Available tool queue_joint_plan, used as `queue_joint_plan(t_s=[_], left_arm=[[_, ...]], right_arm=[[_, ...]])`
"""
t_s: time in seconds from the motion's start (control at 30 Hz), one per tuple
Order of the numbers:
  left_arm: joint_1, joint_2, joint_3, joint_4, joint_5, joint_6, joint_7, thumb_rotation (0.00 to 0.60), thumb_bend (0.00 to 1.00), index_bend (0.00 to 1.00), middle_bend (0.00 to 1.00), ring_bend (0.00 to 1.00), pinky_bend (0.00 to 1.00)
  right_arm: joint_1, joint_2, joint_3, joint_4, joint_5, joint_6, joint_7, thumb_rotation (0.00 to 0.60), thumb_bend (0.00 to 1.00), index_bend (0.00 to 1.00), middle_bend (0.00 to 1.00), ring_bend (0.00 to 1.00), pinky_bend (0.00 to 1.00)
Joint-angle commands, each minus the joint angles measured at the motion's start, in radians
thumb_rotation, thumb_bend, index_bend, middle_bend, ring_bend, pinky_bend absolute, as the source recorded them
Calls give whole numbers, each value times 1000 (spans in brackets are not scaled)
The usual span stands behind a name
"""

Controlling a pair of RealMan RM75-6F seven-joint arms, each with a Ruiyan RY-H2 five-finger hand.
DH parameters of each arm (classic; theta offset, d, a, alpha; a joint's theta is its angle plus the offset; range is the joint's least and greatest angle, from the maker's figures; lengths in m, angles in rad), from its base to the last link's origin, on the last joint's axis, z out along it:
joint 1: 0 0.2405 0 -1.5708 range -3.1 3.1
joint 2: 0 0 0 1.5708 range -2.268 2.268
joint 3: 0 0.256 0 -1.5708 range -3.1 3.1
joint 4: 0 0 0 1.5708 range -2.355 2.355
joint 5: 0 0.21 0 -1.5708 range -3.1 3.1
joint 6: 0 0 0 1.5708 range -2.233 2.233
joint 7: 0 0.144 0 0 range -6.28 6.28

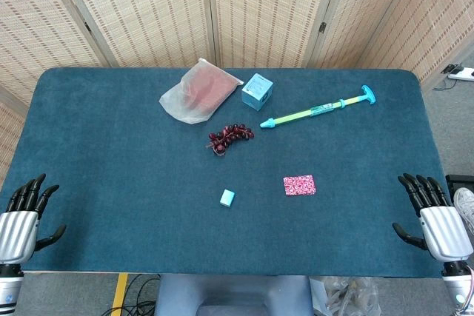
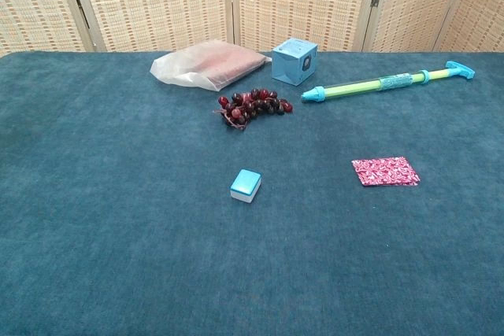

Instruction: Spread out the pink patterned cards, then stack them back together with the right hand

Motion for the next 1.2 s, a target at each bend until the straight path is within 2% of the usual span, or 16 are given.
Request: queue_joint_plan(t_s=[0.03, 0.47, 0.7, 0.9, 1.03, 1.1, 1.2], left_arm=[[-1, 0, -1, -2, -3, -2, 5, 600, 256, 190, 44, 47, 127], [2, -3, -4, -9, -7, 5, 13, 600, 256, 190, 44, 47, 126], [3, -1, -5, -9, -7, 6, 9, 600, 256, 190, 44, 47, 127], [5, -1, -4, -5, -12, 4, 3, 600, 256, 190, 44, 47, 127], [6, 0, -5, -1, -14, 5, -2, 600, 256, 190, 44, 47, 127], [6, 0, -5, 1, -14, 4, -3, 600, 256, 190, 44, 47, 127], [4, -2, -4, 3, -12, 1, -5, 600, 257, 190, 44, 47, 127]], right_arm=[[4, -2, 1, 5, -1, -3, 4, 600, 294, 0, 101, 11, 38], [5, -8, 5, 21, -11, 14, 18, 600, 294, 0, 113, 20, 41], [16, -5, 9, 15, -7, -1, 3, 600, 294, 0, 164, 107, 125], [50, 6, 18, -9, 8, -57, -29, 600, 294, 0, 226, 186, 185], [84, 6, 29, -23, 29, -111, -55, 600, 294, 0, 314, 295, 299], [104, 6, 35, -28, 36, -142, -67, 600, 293, 4, 370, 380, 401], [152, 11, 35, -35, 35, -219, -84, 600, 284, 30, 498, 541, 619]])
